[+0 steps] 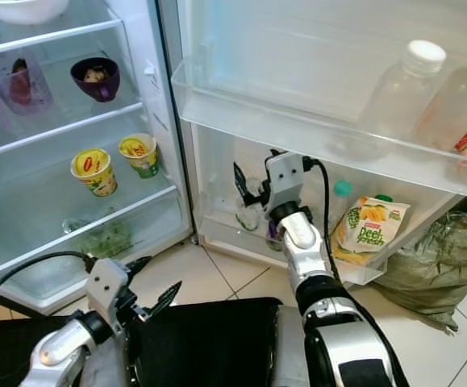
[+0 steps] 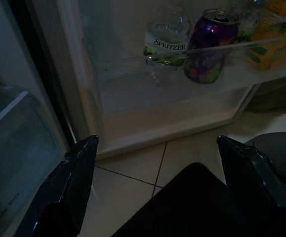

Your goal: Restocking fridge

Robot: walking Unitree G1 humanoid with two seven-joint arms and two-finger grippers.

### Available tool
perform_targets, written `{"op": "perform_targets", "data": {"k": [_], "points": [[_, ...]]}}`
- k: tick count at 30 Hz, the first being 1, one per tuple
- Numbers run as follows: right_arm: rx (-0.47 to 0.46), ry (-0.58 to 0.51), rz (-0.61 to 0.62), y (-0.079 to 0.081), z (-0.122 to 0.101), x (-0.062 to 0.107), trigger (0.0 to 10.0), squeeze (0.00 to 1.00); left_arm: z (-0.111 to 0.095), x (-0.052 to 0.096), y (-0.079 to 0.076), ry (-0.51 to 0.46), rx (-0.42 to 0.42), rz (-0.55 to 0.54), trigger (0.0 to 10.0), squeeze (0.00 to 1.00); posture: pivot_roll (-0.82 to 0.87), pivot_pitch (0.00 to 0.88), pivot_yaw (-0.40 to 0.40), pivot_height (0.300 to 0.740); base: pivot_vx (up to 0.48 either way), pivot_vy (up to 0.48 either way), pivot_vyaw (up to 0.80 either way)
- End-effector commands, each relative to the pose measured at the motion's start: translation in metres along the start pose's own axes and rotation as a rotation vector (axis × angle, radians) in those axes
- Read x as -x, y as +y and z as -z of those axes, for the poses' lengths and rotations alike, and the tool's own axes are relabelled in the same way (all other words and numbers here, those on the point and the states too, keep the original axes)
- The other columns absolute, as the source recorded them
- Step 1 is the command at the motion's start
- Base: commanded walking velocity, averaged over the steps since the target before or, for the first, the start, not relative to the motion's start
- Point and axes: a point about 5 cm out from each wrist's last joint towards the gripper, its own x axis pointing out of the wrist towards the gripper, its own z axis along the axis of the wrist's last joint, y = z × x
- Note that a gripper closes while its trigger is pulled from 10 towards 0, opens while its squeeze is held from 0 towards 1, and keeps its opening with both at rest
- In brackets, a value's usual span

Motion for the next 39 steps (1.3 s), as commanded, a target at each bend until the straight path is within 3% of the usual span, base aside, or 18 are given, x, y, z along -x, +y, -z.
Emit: {"op": "perform_targets", "data": {"k": [1, 8, 11, 18, 24, 31, 36, 38, 39], "points": [[-0.027, -0.005, 0.008, -0.006, -0.001, 0.003, 10.0, 0.0, 0.006, 0.002, -0.003, 0.03, 0.007, 0.01, 10.0, 0.0, 0.03, 0.238, -0.089, 0.438, 0.0, 0.0, 0.0], [-0.072, -0.038, -0.065, -0.01, -0.01, 0.006, 10.0, 0.0, 0.007, -0.001, -0.003, 0.029, 0.006, 0.015, 10.0, 0.0, 0.03, 0.227, -0.089, 0.438, 0.0, 0.0, 0.0], [-0.092, -0.045, -0.12, -0.017, -0.017, 0.015, 10.0, 0.0, 0.007, -0.003, -0.002, 0.027, 0.004, 0.014, 10.0, 0.0, 0.03, 0.212, -0.09, 0.438, 0.0, 0.0, 0.0], [-0.122, -0.033, -0.181, -0.016, -0.019, 0.025, 10.0, 0.0, 0.008, -0.006, -0.001, 0.026, 0.003, 0.015, 10.0, 0.0, 0.02, 0.2, -0.089, 0.438, 0.0, 0.0, 0.0], [-0.176, 0.039, -0.303, -0.002, -0.01, 0.049, 10.0, 0.0, 0.008, -0.011, 0.002, 0.024, -0.002, 0.016, 10.0, 0.0, 0.02, 0.178, -0.084, 0.438, 0.0, 0.0, 0.0], [-0.21, 0.1, -0.38, 0.012, -0.002, 0.063, 10.0, 0.0, 0.009, -0.012, 0.003, 0.022, -0.007, 0.019, 10.0, 0.0, 0.02, 0.173, -0.081, 0.438, 0.0, 0.0, 0.0], [-0.257, 0.157, -0.509, 0.025, -0.003, 0.079, 10.0, 0.0, 0.009, -0.014, 0.004, 0.02, -0.01, 0.019, 10.0, 0.0, 0.02, 0.162, -0.079, 0.438, 0.0, 0.0, 0.0], [-0.323, 0.268, -0.678, 0.032, -0.002, 0.094, 10.0, 0.0, 0.01, -0.015, 0.006, 0.022, -0.011, 0.018, 10.0, 0.0, 0.02, 0.151, -0.078, 0.438, 0.0, 0.0, 0.0], [-0.323, 0.268, -0.678, 0.032, -0.002, 0.094, 10.0, 0.0, 0.01, -0.015, 0.006, 0.022, -0.011, 0.018, 10.0, 0.0, 0.02, 0.151, -0.078, 0.438, 0.0, 0.0, 0.0]]}}
